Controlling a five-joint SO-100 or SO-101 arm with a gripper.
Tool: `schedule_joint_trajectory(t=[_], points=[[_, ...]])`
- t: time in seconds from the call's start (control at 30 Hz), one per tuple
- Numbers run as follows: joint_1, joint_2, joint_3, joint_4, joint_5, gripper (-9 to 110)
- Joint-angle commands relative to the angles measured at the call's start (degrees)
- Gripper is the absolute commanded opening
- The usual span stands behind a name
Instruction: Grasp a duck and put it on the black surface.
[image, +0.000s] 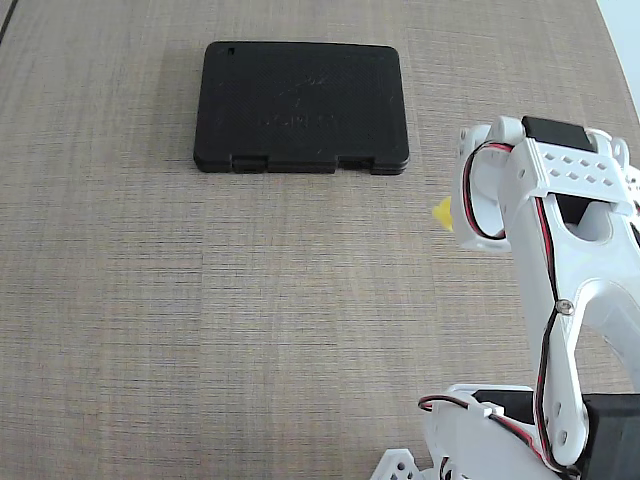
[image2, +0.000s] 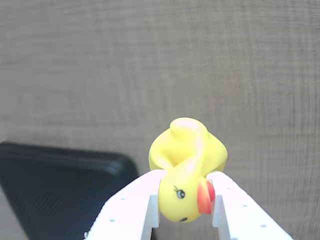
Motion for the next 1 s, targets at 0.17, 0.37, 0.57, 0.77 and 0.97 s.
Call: schedule_joint_trajectory(t=[0.17, 0.37, 0.57, 0.77, 0.97], points=[[-19.0, -5.7, -33.3, 14.7, 0.6, 2], [-28.5, -24.7, -45.8, 14.9, 0.6, 2], [-29.1, -42.1, -54.1, 11.9, 0.6, 2], [-26.8, -50.7, -57.4, 5.8, 0.6, 2], [-23.1, -52.2, -58.2, 3.3, 0.6, 2]])
